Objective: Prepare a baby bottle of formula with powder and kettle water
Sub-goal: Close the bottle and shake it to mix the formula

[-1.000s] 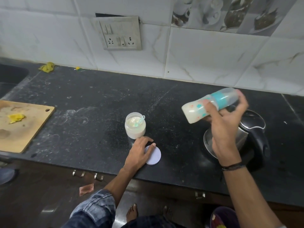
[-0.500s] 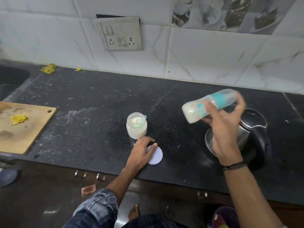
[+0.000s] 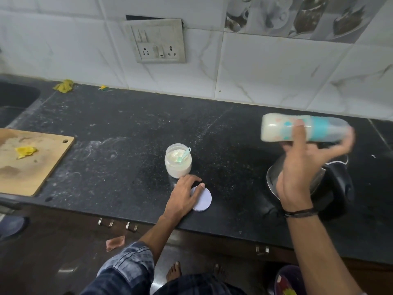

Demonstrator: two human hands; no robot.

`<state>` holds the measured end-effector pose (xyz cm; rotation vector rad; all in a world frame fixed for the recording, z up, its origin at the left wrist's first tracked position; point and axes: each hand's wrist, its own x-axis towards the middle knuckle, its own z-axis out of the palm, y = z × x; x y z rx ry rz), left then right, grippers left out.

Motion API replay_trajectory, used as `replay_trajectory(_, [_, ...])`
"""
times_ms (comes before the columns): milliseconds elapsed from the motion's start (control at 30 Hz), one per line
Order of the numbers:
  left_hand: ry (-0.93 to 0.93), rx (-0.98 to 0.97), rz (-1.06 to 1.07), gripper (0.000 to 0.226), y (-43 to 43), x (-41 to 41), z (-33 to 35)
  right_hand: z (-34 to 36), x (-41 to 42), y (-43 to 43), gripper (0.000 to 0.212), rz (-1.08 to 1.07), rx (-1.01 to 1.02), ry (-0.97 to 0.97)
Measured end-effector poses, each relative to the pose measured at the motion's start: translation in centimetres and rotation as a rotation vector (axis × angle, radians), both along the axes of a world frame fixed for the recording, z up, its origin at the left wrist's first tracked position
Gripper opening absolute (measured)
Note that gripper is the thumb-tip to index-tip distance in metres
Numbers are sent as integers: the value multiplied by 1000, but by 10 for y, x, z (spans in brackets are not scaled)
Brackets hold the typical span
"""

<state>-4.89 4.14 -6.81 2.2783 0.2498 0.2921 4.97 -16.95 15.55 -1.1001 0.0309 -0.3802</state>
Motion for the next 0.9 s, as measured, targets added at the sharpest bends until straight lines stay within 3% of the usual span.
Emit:
replay_trajectory(100, [-9,-12,-6,26,1,-1,0,-8,-3,-1,85,179,-184,73])
replay_trajectory(233, [1,-12,2,26,-1,1,1,-3,4,-4,88,8,-10,-17])
replay_trajectory(367, [7,-13,-4,27,1,0,-1,-6,7,-6,82,182,-173,59])
replay_trajectory(533, [13,-9,5,28,0,1,-1,-3,9,-8,91,3,-4,-41])
replay_trajectory(667, [10,-18,-6,26,1,1,-1,-11,3,-3,82,219,-198,86])
replay_trajectory(800, [11,-18,0,26,0,0,0,-7,4,-5,84,-11,49,28])
replay_trajectory(900, [15,-10,-3,26,0,0,0,-12,5,-4,80,151,-126,106])
